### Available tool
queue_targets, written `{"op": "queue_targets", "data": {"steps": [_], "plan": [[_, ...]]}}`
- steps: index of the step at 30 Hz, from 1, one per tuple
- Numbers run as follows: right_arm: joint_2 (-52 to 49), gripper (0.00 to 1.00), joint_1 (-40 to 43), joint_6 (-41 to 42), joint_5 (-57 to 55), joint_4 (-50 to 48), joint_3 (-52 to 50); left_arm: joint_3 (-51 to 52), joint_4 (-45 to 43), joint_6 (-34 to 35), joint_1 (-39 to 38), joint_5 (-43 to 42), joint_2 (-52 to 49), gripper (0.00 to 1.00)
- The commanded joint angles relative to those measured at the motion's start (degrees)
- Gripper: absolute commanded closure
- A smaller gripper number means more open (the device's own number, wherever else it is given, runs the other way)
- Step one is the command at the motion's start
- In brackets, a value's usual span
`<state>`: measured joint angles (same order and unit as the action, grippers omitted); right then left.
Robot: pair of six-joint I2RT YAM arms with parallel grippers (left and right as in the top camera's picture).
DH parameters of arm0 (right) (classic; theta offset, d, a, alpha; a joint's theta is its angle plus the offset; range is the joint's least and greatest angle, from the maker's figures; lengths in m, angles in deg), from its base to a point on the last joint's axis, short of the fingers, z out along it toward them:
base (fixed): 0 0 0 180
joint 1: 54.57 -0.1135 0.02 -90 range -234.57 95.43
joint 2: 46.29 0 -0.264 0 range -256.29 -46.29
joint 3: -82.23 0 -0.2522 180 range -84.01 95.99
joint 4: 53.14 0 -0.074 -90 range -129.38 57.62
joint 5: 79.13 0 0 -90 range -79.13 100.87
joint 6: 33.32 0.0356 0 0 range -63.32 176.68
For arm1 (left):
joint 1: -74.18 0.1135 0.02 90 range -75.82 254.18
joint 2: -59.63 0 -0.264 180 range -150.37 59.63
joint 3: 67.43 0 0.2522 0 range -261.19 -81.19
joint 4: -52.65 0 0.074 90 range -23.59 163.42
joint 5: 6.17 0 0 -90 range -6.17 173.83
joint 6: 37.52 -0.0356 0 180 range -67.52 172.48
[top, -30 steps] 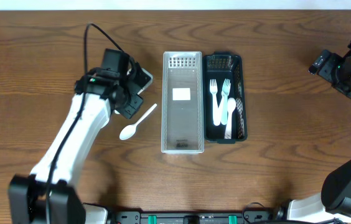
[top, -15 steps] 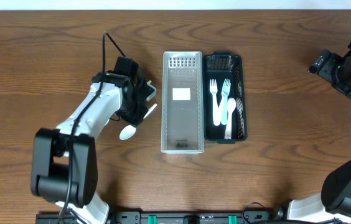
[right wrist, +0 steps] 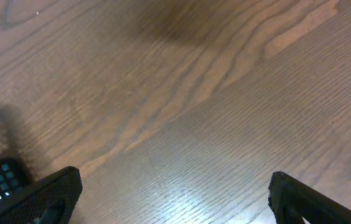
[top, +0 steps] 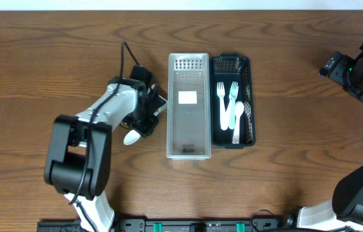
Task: Pack container
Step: 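Grasp a white spoon with the left gripper, then place the spoon into the grey tray with the left gripper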
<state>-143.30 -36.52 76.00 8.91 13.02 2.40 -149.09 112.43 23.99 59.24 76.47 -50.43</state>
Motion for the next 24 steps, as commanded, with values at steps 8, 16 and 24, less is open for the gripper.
{"op": "queue_targets", "data": {"steps": [8,16,24], "plan": [[0.24,0.01,0.33,1.03,-0.15,-0.09,-0.02,0.70,-0.39,-0.28,-1.62,1.20,-4.52,0.78],[0.24,0.01,0.33,1.03,-0.15,-0.07,-0.02,-1.97,3.26,0.35,-1.38,3.37,-0.76,0.94],[0.24,0.01,0.33,1.03,-0.15,-0.07,-0.02,-10.40,7.96,5.42,-1.60,7.93,10.69,0.94]]}}
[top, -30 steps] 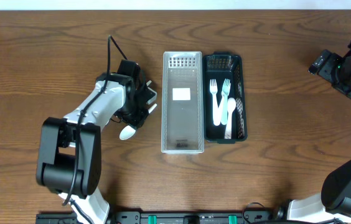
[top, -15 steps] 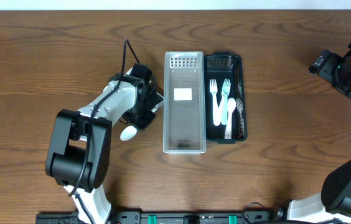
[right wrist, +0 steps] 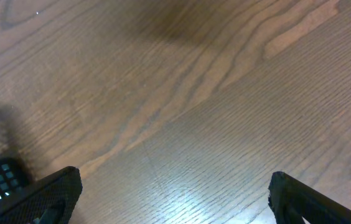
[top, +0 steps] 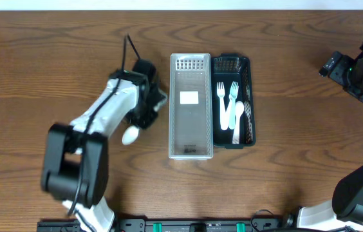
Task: Pack container
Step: 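Place the spoon into the grey tray with the left gripper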
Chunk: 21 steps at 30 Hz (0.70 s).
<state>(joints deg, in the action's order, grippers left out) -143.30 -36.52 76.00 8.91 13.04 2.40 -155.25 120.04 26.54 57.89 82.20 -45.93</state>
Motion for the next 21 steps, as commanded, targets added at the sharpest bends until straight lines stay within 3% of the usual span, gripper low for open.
{"op": "queue_targets", "data": {"steps": [1,6,11,14,19,21], "plan": [[0.24,0.01,0.33,1.01,-0.15,-0.09,-0.02,-5.07,0.28,3.89,-0.33,2.14,7.69,0.94],[0.24,0.01,0.33,1.03,-0.15,-0.09,-0.02,-6.71,-0.22,11.96,-2.05,0.52,12.94,0.94],[0.24,0.01,0.33,1.03,-0.15,-0.11,-0.02,-6.67,-2.75,23.85,-7.13,-11.52,13.68,0.94],[0.24,0.01,0.33,1.03,-0.15,-0.09,-0.02,-6.64,-5.66,29.92,-11.58,-11.65,12.46,0.94],[0.24,0.01,0.33,1.03,-0.15,-0.09,-0.02,-6.64,-8.94,33.29,-16.63,-8.83,8.50,0.93],[0.24,0.01,0.33,1.03,-0.15,-0.11,-0.02,-6.64,-8.94,35.69,-17.05,-6.62,6.64,0.85]]}}
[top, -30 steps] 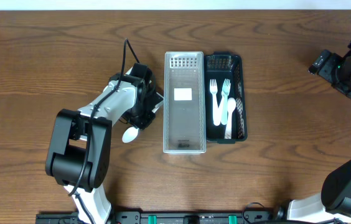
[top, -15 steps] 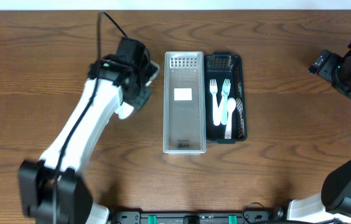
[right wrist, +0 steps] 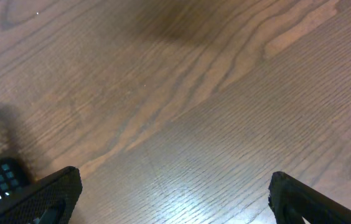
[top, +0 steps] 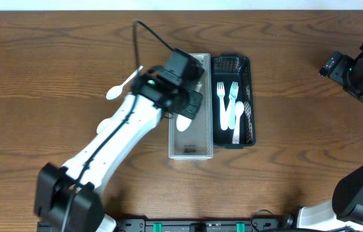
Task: Pack container
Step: 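Place the spoon into the grey tray with the left gripper, then grasp another white spoon with the left gripper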
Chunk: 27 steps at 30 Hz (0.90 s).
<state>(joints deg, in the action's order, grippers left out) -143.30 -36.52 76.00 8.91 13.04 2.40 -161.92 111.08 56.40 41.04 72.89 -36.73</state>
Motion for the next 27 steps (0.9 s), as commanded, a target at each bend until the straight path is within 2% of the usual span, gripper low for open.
{"op": "queue_targets", "data": {"steps": [1,3,5,6,8,9,11,14,18,20,24,27], "plan": [[0.24,0.01,0.33,1.03,-0.15,-0.09,-0.02,0.02,-0.02,6.25,-0.15,2.82,-3.50,0.83],[0.24,0.01,0.33,1.03,-0.15,-0.11,-0.02,0.02,-0.02,6.21,0.46,3.08,-3.96,0.68],[0.24,0.01,0.33,1.03,-0.15,-0.09,-0.02,-0.37,0.00,5.38,1.73,4.46,-3.43,0.59],[0.24,0.01,0.33,1.03,-0.15,-0.11,-0.02,-0.59,0.07,4.28,2.36,5.25,-2.97,0.49],[0.24,0.01,0.33,1.03,-0.15,-0.09,-0.02,-0.98,-0.04,-0.37,4.11,8.00,-1.44,0.35],[0.24,0.01,0.33,1.03,-0.15,-0.11,-0.02,-0.98,-0.09,-3.06,5.09,9.99,-0.68,0.32],[0.24,0.01,0.33,1.03,-0.15,-0.09,-0.02,-0.98,-0.02,-8.59,7.52,14.34,0.04,0.28],[0.24,0.01,0.33,1.03,-0.15,-0.09,-0.02,-0.85,-0.02,-16.04,11.72,15.08,-0.61,0.25],[0.24,0.01,0.33,1.03,-0.15,-0.11,-0.02,-0.83,-0.94,-18.62,17.40,14.97,-3.15,0.25],[0.24,0.01,0.33,1.03,-0.15,-0.09,-0.02,-0.83,-1.81,-21.59,19.69,13.53,-4.85,0.25],[0.24,0.01,0.33,1.03,-0.15,-0.09,-0.02,-0.83,-2.10,-32.79,22.49,7.52,-9.40,0.26],[0.24,0.01,0.33,1.03,-0.15,-0.09,-0.02,-0.83,-2.16,-40.09,22.51,6.21,-12.59,0.32]]}}
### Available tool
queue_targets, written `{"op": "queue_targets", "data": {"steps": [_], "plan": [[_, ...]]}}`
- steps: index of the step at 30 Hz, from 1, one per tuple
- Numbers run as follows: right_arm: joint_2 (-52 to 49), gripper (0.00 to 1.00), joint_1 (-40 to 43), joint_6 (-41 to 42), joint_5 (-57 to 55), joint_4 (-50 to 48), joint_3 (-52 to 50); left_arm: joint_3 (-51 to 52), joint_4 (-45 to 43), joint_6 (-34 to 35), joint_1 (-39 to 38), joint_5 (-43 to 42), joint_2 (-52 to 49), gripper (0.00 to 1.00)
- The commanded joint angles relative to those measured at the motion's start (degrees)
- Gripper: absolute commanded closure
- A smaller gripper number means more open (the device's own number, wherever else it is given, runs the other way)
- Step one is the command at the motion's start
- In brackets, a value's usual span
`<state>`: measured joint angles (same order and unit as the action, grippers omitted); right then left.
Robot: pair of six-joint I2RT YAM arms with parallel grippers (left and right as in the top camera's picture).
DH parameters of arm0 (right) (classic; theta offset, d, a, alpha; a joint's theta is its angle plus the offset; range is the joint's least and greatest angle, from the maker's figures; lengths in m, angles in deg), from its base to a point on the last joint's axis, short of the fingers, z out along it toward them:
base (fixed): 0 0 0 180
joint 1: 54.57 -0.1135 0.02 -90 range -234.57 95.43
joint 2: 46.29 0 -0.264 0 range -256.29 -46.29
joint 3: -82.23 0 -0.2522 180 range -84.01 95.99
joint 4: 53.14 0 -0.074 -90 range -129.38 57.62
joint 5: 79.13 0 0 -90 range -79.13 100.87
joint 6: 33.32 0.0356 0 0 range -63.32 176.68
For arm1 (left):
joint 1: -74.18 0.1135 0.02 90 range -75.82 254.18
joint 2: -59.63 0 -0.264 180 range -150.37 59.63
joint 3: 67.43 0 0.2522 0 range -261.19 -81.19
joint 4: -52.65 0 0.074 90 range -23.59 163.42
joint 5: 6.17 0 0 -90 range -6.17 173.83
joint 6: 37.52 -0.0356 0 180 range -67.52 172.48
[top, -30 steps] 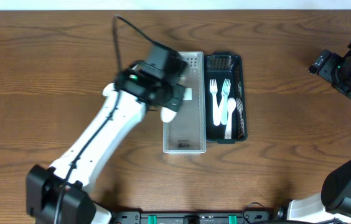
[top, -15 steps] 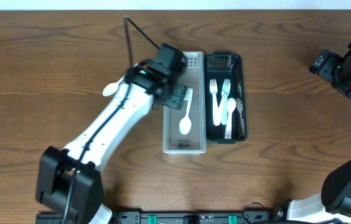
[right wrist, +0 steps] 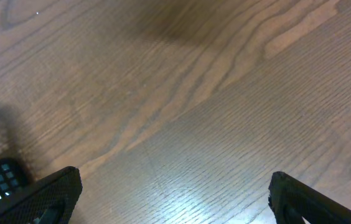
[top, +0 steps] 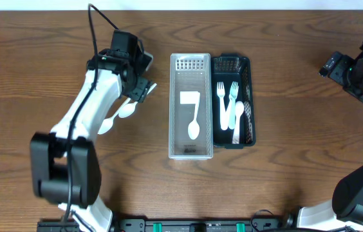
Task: Pack container
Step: 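Grasp another white spoon with the left gripper, then place the spoon into the grey tray with the left gripper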
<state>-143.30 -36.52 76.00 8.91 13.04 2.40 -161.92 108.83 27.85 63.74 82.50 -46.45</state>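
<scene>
A clear plastic container (top: 190,148) stands mid-table with one white spoon (top: 194,124) lying inside it. To its left, two white spoons (top: 126,109) (top: 107,123) lie on the wood. My left gripper (top: 141,88) hovers over their handle ends, apparently open and holding nothing. My right gripper (top: 330,66) is far off at the right edge. In its wrist view the right gripper (right wrist: 175,202) is open over bare table, its fingertips (right wrist: 51,193) wide apart.
A black mesh basket (top: 251,96) sits against the container's right side, holding two white forks (top: 227,96) and a white spoon (top: 237,119). The left arm's cable arcs over the far left of the table.
The left gripper was over the clear container with a spoon. It is now left of the container above the loose spoons, and that spoon lies inside. The right arm has not moved.
First the left gripper was low at a spoon on the table left of the container, and still there a moment later. Then it was above the container with a spoon. Now the spoon rests inside and the gripper is back at the left.
</scene>
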Motion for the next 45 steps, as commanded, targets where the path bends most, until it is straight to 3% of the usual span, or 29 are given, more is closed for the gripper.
{"op": "queue_targets", "data": {"steps": [1,4,23,24,29,35,45], "plan": [[0.24,0.01,0.33,1.03,-0.15,-0.09,-0.02,-0.83,0.11,-13.44,-0.37,-3.67,-3.72,0.34],[0.24,0.01,0.33,1.03,-0.15,-0.09,-0.02,-0.83,0.09,-16.13,-0.85,-3.85,-6.05,0.36],[0.24,0.01,0.33,1.03,-0.15,-0.09,-0.02,-0.83,-2.23,-16.00,-0.57,-4.15,-13.18,0.41],[0.24,0.01,0.33,1.03,-0.15,-0.11,-0.02,-0.81,-1.92,-15.56,-0.57,-4.28,-13.40,0.44],[0.24,0.01,0.33,1.03,-0.15,-0.11,-0.02,-0.72,0.66,-12.76,-0.57,-4.26,-13.51,0.94],[0.24,0.01,0.33,1.03,-0.15,-0.11,-0.02,-0.85,5.01,-11.30,-0.63,-4.15,-12.13,0.94],[0.24,0.01,0.33,1.03,-0.15,-0.09,-0.02,-11.26,14.21,5.03,-3.23,-3.65,5.03,0.94]]}}
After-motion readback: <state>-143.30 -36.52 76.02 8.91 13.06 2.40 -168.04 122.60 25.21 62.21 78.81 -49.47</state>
